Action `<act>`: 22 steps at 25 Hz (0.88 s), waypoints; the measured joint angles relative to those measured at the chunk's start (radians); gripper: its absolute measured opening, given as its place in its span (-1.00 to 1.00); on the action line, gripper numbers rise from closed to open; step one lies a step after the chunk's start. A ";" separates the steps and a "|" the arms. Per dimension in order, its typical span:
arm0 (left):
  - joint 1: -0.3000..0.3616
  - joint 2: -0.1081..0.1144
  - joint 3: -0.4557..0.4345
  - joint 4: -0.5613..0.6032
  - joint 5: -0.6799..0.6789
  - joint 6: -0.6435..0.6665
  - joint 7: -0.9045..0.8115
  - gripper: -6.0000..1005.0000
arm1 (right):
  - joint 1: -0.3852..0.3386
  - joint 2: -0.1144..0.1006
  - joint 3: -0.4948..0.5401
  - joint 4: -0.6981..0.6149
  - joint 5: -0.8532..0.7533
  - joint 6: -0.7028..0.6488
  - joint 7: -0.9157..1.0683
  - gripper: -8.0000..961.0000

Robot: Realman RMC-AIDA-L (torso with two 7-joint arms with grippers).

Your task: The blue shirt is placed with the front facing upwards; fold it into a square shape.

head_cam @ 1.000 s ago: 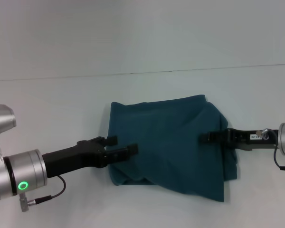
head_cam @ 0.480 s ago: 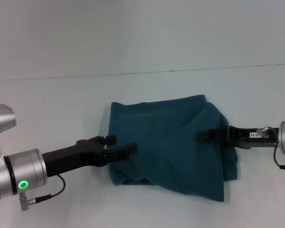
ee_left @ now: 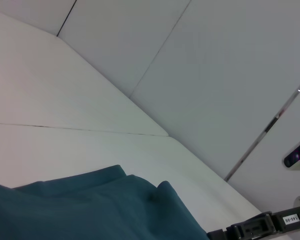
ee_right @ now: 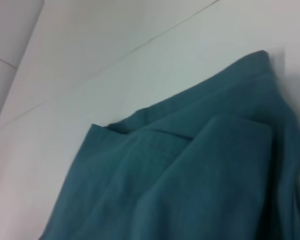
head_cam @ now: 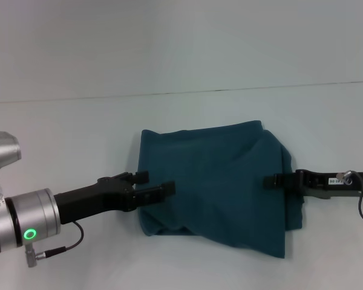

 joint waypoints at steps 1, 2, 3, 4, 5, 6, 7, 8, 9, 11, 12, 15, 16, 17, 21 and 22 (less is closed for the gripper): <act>0.000 0.000 0.000 0.000 0.000 0.000 0.000 0.89 | 0.000 0.001 0.000 0.000 -0.004 0.004 0.001 0.21; -0.001 0.000 0.000 0.001 0.000 0.000 0.000 0.89 | 0.002 0.004 0.000 0.000 -0.006 0.010 0.001 0.21; -0.001 0.000 0.000 0.001 0.000 0.000 0.000 0.89 | 0.005 0.006 0.000 0.000 -0.008 0.015 0.001 0.21; -0.001 0.000 0.000 0.002 0.000 0.001 0.000 0.89 | 0.008 0.008 0.000 0.001 -0.008 0.018 -0.001 0.21; -0.002 0.000 0.000 0.003 0.000 0.002 0.000 0.89 | 0.016 0.010 0.000 0.002 -0.010 0.021 -0.003 0.21; -0.002 0.000 0.000 0.003 0.000 0.002 0.000 0.89 | 0.020 0.011 0.000 0.003 -0.010 0.022 -0.004 0.20; -0.002 0.000 0.000 0.004 0.000 0.002 0.000 0.89 | 0.020 0.011 0.000 0.003 -0.010 0.022 -0.004 0.20; -0.002 0.000 0.000 0.004 0.000 0.002 -0.001 0.89 | 0.024 0.013 0.000 0.003 -0.009 0.022 -0.005 0.20; -0.002 0.000 0.000 0.004 0.000 0.002 -0.001 0.89 | 0.026 0.014 0.000 0.003 -0.008 0.022 -0.005 0.20; -0.003 0.000 0.000 0.004 0.000 0.001 -0.001 0.89 | 0.031 0.016 0.000 0.003 -0.004 0.022 -0.006 0.20; -0.003 0.000 0.000 0.004 0.000 0.001 -0.001 0.89 | 0.033 0.017 0.000 0.003 -0.002 0.022 -0.006 0.20; -0.003 0.000 0.000 0.003 0.000 0.001 0.000 0.89 | 0.035 0.019 0.004 0.003 0.000 0.025 -0.006 0.20; -0.003 0.000 0.000 0.002 0.000 0.001 0.000 0.89 | 0.035 0.020 0.005 0.003 0.000 0.028 -0.006 0.20; -0.003 0.000 0.000 0.002 0.000 0.001 0.000 0.89 | 0.035 0.020 0.005 0.001 0.000 0.033 -0.007 0.20; -0.003 0.000 0.000 0.002 0.000 0.000 0.000 0.89 | 0.036 0.020 0.007 0.003 0.009 0.039 -0.028 -0.35; -0.003 0.000 -0.001 0.002 0.000 0.000 0.000 0.89 | 0.036 0.020 0.007 0.004 0.013 0.039 -0.031 -0.43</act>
